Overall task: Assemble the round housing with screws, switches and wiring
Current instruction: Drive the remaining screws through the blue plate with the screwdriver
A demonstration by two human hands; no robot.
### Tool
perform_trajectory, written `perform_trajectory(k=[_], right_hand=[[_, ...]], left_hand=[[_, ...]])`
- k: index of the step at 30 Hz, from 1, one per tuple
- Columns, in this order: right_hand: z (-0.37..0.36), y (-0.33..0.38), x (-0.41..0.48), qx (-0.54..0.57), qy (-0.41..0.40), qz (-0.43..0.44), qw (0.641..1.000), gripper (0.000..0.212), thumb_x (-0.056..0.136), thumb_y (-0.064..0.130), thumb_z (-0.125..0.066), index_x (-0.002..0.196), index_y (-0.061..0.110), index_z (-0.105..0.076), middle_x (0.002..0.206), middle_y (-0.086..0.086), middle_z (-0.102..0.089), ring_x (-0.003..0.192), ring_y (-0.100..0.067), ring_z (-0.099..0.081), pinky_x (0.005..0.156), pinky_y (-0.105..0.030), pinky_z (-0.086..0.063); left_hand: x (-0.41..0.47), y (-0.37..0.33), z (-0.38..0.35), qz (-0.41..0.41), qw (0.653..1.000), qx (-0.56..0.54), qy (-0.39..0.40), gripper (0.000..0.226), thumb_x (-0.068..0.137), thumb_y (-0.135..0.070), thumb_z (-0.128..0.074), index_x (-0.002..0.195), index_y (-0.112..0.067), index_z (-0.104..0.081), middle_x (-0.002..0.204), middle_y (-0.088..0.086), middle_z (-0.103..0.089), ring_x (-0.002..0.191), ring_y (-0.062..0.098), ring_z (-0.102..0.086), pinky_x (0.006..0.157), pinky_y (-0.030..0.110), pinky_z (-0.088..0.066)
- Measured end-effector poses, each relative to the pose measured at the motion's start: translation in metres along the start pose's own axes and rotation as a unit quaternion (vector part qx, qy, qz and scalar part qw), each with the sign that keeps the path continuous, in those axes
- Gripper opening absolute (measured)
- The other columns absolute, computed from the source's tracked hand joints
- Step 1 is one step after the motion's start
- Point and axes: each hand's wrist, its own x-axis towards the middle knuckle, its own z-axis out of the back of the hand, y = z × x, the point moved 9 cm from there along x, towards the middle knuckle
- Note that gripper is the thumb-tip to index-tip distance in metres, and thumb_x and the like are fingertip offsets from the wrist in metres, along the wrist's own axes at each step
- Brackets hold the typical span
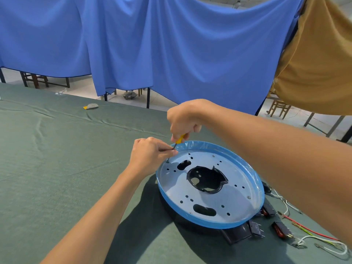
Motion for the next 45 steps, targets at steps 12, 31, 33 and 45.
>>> perform_trajectory(k=[12, 31, 33, 45], right_hand=[[0.021, 0.012, -0.020, 0.023, -0.139, 0.098, 0.985, 0.007, 0.083, 0.023, -0.073, 0.081, 0.027, -0.067, 0.085, 0.003, -0.056, 0.076, -0.009, -0.053, 0.062, -0.029, -0.045], [0.024, 0.011, -0.010, 0.069, -0.186, 0.068, 0.978, 0.024, 0.088, 0.016, -0.061, 0.065, 0.013, -0.053, 0.066, -0.008, -0.058, 0.062, -0.026, -0.059, 0.057, -0.033, -0.050], [0.022, 0.006, -0.008, 0.066, -0.214, 0.039, 0.974, 0.033, 0.090, 0.013, -0.053, 0.061, 0.014, -0.038, 0.063, -0.006, -0.045, 0.055, -0.027, -0.046, 0.048, -0.028, -0.038], [0.021, 0.004, -0.005, 0.069, -0.201, 0.062, 0.975, 0.020, 0.090, 0.021, -0.062, 0.074, 0.011, -0.056, 0.071, -0.006, -0.049, 0.061, -0.027, -0.054, 0.053, -0.031, -0.045]], left_hand=[[0.004, 0.005, -0.005, -0.011, 0.999, 0.016, 0.045, 0.022, 0.087, -0.031, -0.071, 0.077, -0.011, -0.077, 0.078, 0.014, -0.071, 0.083, 0.031, -0.064, 0.084, 0.042, -0.048], [0.004, 0.000, -0.006, -0.005, 0.998, 0.019, 0.063, 0.014, 0.092, -0.025, -0.066, 0.091, -0.019, -0.079, 0.088, 0.012, -0.075, 0.092, 0.030, -0.068, 0.089, 0.042, -0.050], [0.004, 0.002, -0.001, 0.005, 1.000, 0.001, 0.030, 0.011, 0.087, -0.024, -0.072, 0.087, -0.016, -0.080, 0.085, 0.013, -0.075, 0.081, 0.031, -0.067, 0.082, 0.045, -0.053], [0.002, -0.001, -0.002, -0.003, 0.999, 0.005, 0.042, 0.012, 0.090, -0.021, -0.068, 0.091, -0.019, -0.080, 0.089, 0.001, -0.077, 0.077, 0.029, -0.067, 0.075, 0.038, -0.053]])
